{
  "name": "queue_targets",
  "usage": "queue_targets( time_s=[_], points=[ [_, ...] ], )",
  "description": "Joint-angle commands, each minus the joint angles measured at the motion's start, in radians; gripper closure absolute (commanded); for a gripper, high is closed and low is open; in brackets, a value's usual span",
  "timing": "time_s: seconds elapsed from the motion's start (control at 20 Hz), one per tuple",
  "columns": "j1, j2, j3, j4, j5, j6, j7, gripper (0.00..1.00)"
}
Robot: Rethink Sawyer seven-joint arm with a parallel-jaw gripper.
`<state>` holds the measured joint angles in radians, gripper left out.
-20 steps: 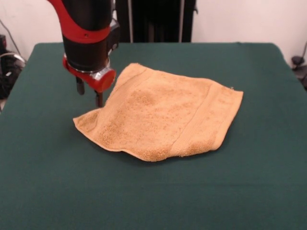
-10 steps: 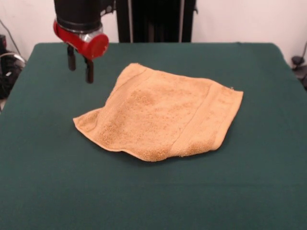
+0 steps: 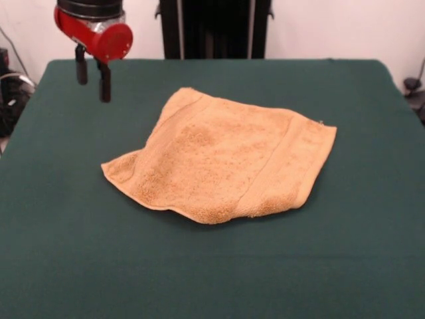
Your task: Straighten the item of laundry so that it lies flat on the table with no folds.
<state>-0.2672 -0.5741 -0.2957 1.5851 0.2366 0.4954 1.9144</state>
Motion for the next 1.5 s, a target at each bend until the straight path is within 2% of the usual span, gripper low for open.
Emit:
queue_targets(
  time_s=[0.05, 0.5, 0.9, 1.5],
  points=[
    [0.026, 0.049, 0.135, 0.048, 0.087, -0.021, 0.23, 0.0],
    [0.12, 0.059, 0.075, -0.004, 0.188, 0.065, 0.355, 0.0],
    [0.181, 0.058, 0.059, 0.039, 0.279, 0.043, 0.387, 0.0],
    [0.216, 0.075, 0.083, 0.066, 0.339, 0.132, 0.426, 0.0]
  ],
)
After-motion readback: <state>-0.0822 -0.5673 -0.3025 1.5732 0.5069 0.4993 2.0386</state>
